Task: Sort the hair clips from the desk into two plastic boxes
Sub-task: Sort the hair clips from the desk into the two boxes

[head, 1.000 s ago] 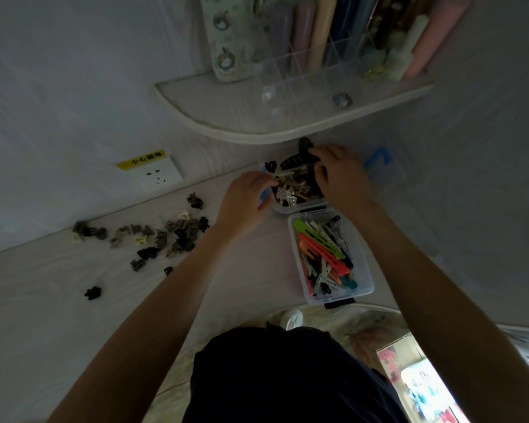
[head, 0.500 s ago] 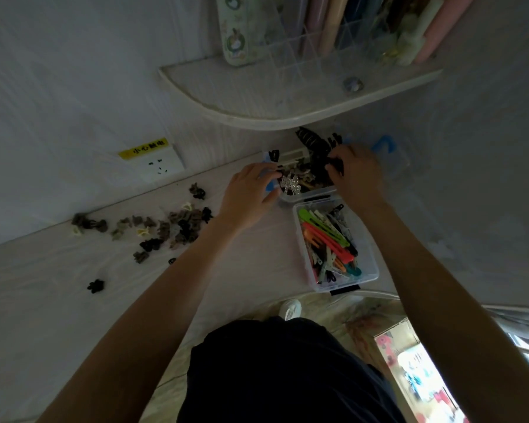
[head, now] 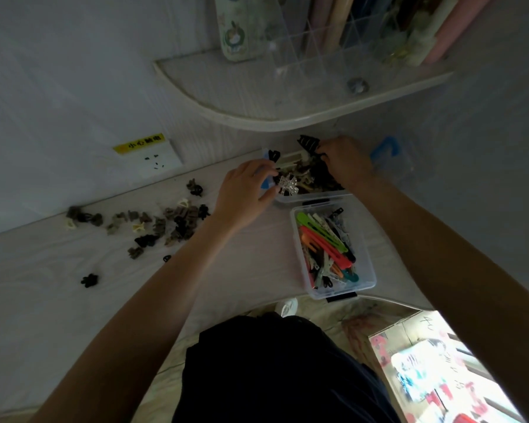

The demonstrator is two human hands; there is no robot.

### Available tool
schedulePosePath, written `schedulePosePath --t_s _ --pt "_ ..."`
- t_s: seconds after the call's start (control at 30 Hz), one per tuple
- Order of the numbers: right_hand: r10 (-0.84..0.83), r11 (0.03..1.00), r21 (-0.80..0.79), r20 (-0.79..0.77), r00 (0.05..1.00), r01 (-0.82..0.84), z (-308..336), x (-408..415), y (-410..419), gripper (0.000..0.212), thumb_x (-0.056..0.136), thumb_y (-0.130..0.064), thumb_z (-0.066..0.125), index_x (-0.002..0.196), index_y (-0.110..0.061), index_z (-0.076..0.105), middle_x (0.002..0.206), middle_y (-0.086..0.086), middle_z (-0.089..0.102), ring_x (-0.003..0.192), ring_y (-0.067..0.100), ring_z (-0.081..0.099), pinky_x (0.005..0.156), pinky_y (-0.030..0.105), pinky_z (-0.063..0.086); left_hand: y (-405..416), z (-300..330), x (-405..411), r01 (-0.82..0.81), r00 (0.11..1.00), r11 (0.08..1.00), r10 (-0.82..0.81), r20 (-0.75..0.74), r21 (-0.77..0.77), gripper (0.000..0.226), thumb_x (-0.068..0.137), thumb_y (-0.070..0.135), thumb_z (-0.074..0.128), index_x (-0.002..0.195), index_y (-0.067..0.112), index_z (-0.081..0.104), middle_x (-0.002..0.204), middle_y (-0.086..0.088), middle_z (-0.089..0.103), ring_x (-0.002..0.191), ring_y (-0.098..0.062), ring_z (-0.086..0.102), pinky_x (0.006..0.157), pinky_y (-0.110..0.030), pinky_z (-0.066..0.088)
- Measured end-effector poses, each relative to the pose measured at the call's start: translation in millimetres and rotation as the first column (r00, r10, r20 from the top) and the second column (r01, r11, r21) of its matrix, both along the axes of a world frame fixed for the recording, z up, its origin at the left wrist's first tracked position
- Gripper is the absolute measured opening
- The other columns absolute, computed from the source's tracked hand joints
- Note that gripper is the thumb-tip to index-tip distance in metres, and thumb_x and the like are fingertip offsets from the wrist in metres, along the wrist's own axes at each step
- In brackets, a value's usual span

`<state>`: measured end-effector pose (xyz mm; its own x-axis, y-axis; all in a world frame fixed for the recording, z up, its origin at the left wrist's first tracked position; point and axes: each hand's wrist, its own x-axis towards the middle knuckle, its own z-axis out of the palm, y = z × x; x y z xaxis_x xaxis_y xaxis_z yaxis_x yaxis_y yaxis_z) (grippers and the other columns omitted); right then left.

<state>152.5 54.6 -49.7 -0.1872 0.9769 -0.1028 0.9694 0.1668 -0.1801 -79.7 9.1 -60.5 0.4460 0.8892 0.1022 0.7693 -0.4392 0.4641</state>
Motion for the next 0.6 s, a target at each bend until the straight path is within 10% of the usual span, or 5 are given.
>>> schedulePosePath --t_s 0.27,0.47,0.6 --pt "-0.025 1.000 0.004 0.087 0.996 0.025 -5.2 1.4 -30.0 0.055 0.097 -0.035 0.038 0.143 -0.007 0.026 0.154 0.011 0.024 0.145 0.030 0.006 0.116 0.049 0.002 -2.4 -3.4 3.0 0.001 1.000 1.000 -0.001 -0.004 0.002 0.036 0.093 0.036 0.047 0.123 0.017 0.053 0.138 0.001 0.048 0.127 -0.019 0.043 0.100 -0.037 0.039" --pt "-0.147 0.938 0.217 -0.461 0.875 0.272 22.0 -44.2 -79.4 0.043 0.093 -0.032 0.033 0.116 -0.004 0.055 0.120 0.018 0.057 0.115 0.036 0.048 0.100 0.040 0.036 -13.0 7.7 -12.2 -0.017 0.976 1.000 0.014 0.218 0.010 0.037 0.093 0.031 0.041 0.123 0.014 0.055 0.128 -0.005 0.058 0.118 -0.020 0.050 0.099 -0.029 0.037" --pt "-0.038 0.972 0.172 -0.556 0.830 0.159 29.4 -107.5 -120.3 0.023 0.092 -0.016 0.045 0.110 -0.010 0.059 0.108 0.011 0.062 0.101 0.025 0.053 0.085 0.026 0.041 -45.1 11.8 -60.7 -0.336 0.866 0.940 0.335 0.370 -0.064 0.026 0.094 0.019 0.050 0.118 0.017 0.059 0.119 0.000 0.063 0.108 -0.012 0.053 0.091 -0.014 0.033"
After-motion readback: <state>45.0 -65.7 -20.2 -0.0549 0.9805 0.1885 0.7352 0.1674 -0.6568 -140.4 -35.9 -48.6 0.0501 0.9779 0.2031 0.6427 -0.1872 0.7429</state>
